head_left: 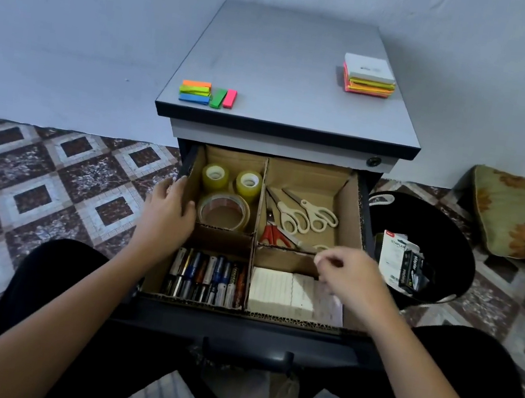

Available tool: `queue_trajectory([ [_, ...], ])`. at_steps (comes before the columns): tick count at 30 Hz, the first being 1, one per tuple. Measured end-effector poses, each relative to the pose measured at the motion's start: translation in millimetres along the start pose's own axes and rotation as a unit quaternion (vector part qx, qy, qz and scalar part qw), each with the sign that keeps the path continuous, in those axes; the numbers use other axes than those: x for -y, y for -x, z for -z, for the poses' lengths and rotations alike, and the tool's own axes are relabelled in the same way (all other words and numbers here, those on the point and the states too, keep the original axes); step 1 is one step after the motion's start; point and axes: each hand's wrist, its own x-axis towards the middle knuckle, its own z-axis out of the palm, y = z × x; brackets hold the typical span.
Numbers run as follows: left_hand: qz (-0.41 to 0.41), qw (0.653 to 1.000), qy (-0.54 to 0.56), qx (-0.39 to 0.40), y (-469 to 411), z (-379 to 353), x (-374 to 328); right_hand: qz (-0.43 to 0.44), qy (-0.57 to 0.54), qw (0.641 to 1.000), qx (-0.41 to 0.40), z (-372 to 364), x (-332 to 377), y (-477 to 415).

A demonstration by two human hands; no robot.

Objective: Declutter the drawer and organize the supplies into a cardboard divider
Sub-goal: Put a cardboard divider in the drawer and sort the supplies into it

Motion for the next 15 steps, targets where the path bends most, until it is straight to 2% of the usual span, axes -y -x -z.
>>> queue_trajectory([
  [3,-0.118,0.991,0.016,-0.061,-2.6,10.7,-32.1,0.041,-0.042,0.997,-0.054,39.2,23.8,-11.7],
  [7,-0.234,0.965,0.077,-0.089,-29.6,22.6,-100.3,0.086,-0.099,0.986,-0.107,87.0,52.2,-60.7],
  [9,-0.23,0.964,0.113,-0.075,-54.7,23.5,-135.3,0.1,-0.124,0.98,-0.122,106.6,68.6,-89.8],
  [11,-0.192,0.971,0.138,-0.04,-88.0,20.8,-169.4,0.108,-0.13,0.976,-0.139,126.6,84.5,-118.8],
  [15,-0.175,0.978,0.11,-0.008,-153.2,10.4,-216.1,0.078,-0.111,0.974,-0.181,157.4,98.5,-178.8],
])
